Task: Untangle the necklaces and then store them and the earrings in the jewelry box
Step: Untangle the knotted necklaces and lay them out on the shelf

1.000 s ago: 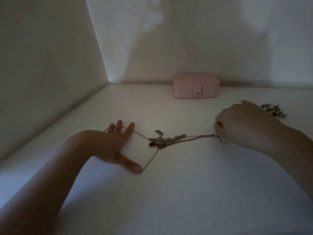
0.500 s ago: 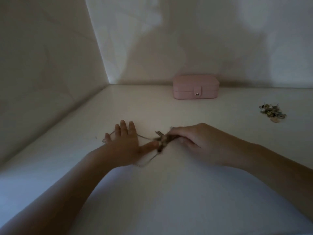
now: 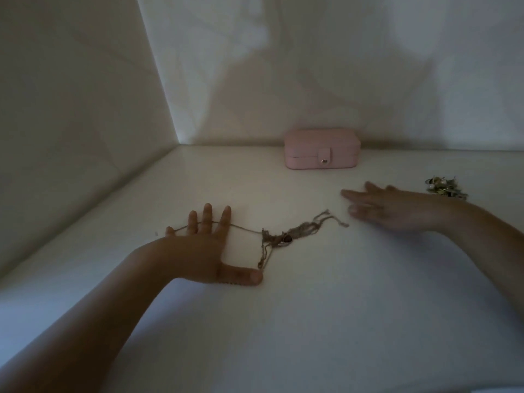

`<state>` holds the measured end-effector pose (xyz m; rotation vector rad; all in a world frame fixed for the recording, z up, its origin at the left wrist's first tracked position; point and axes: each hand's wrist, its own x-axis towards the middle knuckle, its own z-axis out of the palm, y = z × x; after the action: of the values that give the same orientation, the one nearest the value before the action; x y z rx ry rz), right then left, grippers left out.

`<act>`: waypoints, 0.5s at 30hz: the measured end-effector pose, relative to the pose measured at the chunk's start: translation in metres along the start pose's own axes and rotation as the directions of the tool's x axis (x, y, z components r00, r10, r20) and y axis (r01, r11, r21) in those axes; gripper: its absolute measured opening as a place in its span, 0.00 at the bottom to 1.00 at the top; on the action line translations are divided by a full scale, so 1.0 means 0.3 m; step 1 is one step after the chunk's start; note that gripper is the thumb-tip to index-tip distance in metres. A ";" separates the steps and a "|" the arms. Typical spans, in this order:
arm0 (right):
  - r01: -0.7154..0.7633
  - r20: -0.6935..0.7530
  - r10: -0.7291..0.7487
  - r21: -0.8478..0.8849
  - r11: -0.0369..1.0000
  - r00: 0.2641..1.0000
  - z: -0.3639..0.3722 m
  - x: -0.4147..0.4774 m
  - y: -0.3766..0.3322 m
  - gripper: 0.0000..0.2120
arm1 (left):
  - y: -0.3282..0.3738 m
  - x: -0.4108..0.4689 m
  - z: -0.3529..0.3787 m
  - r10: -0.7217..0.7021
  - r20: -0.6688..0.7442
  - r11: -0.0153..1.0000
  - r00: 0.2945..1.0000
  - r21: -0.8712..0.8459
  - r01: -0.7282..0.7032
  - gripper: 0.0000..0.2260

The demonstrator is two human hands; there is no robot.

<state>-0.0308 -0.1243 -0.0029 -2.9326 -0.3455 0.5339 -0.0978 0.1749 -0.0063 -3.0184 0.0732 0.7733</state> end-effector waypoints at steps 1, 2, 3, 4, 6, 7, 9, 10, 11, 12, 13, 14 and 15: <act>-0.039 0.003 0.039 -0.010 0.999 0.999 -0.008 0.009 0.026 0.32 | -0.004 -0.005 -0.005 0.013 0.023 1.000 1.000 0.021 -0.013 0.60; -0.048 -0.009 0.047 -0.027 0.998 0.999 -0.010 0.018 0.042 0.32 | -0.006 -0.007 -0.009 0.022 0.040 0.999 0.999 0.038 -0.023 0.61; -0.029 -0.051 0.027 -0.046 0.999 0.998 -0.006 0.024 0.042 0.30 | -0.009 -0.008 -0.011 0.029 0.051 0.998 0.998 0.050 -0.031 0.61; 0.017 -0.139 -0.024 -0.052 0.999 0.990 0.000 0.027 0.029 0.27 | -0.011 -0.009 -0.012 0.036 0.055 0.998 0.998 0.058 -0.039 0.61; 0.204 -0.398 -0.188 -0.004 0.979 0.898 0.019 0.018 -0.029 0.19 | -0.016 -0.012 -0.009 0.058 0.050 0.997 0.997 0.052 -0.060 0.61; 0.339 -0.500 -0.278 0.034 0.940 0.820 0.031 0.005 -0.074 0.15 | -0.016 -0.015 -0.008 0.082 0.041 0.996 0.996 0.038 -0.084 0.62; 0.607 -0.550 -0.479 0.066 0.792 0.684 0.059 -0.038 -0.185 0.12 | -0.002 -0.022 -0.003 0.170 0.006 0.985 0.985 0.000 -0.170 0.63; 0.690 -0.510 -0.574 0.054 0.722 0.641 0.079 -0.054 -0.230 0.13 | 0.008 -0.026 0.001 0.218 -0.018 0.976 0.976 -0.019 -0.218 0.63; 0.742 -0.457 -0.646 0.046 0.669 0.611 0.101 -0.060 -0.264 0.15 | 0.019 -0.028 0.005 0.254 -0.037 0.966 0.966 -0.034 -0.256 0.63; 0.757 -0.397 -0.680 0.060 0.650 0.616 0.117 -0.064 -0.284 0.18 | 0.028 -0.028 0.009 0.272 -0.043 0.961 0.961 -0.041 -0.274 0.62; 0.748 -0.345 -0.685 0.089 0.657 0.642 0.127 -0.064 -0.288 0.21 | 0.033 -0.026 0.012 0.272 -0.033 0.961 0.962 -0.036 -0.273 0.61; 0.732 -0.304 -0.678 0.112 0.672 0.670 0.130 -0.061 -0.279 0.24 | 0.034 -0.024 0.015 0.257 -0.013 0.966 0.966 -0.022 -0.258 0.61; 0.714 -0.268 -0.669 0.129 0.688 0.693 0.130 -0.055 -0.264 0.25 | 0.033 -0.023 0.017 0.237 0.006 0.972 0.972 -0.010 -0.237 0.61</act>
<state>-0.0758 -0.0485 -0.0194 -2.3298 -1.2156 0.1381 -0.1068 0.1653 -0.0077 -3.0515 0.4379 0.8012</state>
